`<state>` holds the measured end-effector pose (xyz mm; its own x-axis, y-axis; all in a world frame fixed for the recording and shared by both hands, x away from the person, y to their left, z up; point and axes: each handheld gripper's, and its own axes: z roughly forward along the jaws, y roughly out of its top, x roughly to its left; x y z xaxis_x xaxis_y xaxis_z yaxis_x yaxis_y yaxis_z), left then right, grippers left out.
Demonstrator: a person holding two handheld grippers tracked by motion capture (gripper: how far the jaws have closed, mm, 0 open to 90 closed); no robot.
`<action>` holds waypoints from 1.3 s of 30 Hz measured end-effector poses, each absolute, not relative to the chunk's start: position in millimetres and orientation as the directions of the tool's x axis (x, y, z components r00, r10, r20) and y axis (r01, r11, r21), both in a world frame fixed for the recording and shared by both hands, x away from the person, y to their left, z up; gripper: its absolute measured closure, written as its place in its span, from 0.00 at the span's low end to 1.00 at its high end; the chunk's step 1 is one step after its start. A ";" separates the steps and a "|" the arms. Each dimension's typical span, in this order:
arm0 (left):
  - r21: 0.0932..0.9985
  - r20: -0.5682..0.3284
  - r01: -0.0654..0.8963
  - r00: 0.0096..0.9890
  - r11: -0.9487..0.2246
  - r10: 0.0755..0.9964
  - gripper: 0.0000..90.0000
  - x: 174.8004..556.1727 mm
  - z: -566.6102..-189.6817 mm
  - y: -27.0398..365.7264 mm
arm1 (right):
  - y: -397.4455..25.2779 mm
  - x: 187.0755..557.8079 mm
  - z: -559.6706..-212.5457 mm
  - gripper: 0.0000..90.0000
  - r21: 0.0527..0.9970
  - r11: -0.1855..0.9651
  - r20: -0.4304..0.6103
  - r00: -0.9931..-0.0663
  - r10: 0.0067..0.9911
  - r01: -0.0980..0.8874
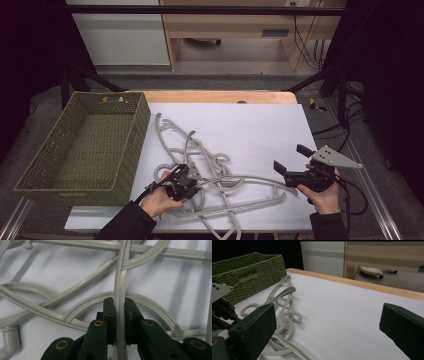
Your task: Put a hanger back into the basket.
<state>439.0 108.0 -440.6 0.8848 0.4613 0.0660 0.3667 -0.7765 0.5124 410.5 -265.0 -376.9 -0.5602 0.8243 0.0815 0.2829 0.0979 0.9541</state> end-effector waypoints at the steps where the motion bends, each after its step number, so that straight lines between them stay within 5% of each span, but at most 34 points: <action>1: 0.521 0.064 0.365 0.885 -0.772 0.462 0.90 438.2 -439.1 108.9 | -264.9 410.4 -376.8 0.01 0.954 0.097 0.082 -0.560 0.825 0.283; 17: 0.680 0.010 0.371 0.858 -0.632 0.514 0.91 425.0 -407.5 126.8 | -266.2 409.5 -375.9 0.02 0.955 0.090 0.088 -0.562 0.822 0.282; 39: 0.773 0.020 0.402 0.758 -0.491 0.652 0.91 426.7 -369.1 177.6 | -269.6 407.9 -374.6 0.02 0.957 0.087 0.088 -0.558 0.825 0.278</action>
<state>426.7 177.6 -369.1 0.7579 0.6521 0.0196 0.4022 -0.4906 0.7730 407.9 -269.6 -374.6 -0.5582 0.8250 0.0878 0.2783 0.0866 0.9566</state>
